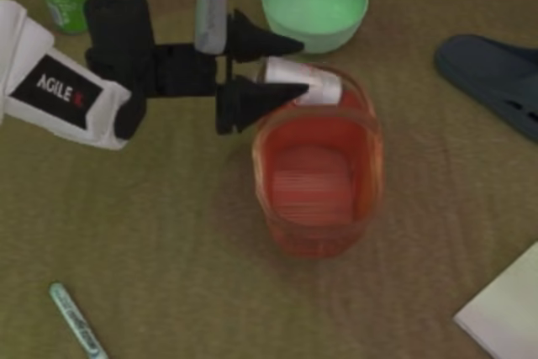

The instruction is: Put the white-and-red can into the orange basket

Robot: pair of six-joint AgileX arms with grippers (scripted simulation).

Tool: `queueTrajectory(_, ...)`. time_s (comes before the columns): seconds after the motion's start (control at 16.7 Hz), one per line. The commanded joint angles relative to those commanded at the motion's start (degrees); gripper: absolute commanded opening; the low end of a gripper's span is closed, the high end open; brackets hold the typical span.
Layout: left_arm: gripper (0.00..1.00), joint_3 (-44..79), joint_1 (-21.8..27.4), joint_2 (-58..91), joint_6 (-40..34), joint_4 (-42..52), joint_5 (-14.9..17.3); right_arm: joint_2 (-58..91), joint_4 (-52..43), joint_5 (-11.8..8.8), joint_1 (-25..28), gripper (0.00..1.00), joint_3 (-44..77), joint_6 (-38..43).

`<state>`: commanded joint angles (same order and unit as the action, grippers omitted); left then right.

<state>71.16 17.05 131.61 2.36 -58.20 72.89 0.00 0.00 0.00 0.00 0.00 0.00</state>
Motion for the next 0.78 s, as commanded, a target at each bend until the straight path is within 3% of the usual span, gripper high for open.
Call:
queueTrajectory(0.12, 1.00, 0.00, 0.00, 0.00, 0.00, 0.00, 0.00, 0.00, 0.00, 0.00, 0.00, 1.00, 0.00, 0.00)
queueTrajectory(0.78, 1.00, -0.81, -0.06, -1.47, -0.43, 0.91, -1.05, 1.72, -1.52, -0.19, 0.80, 1.00, 1.72, -0.97)
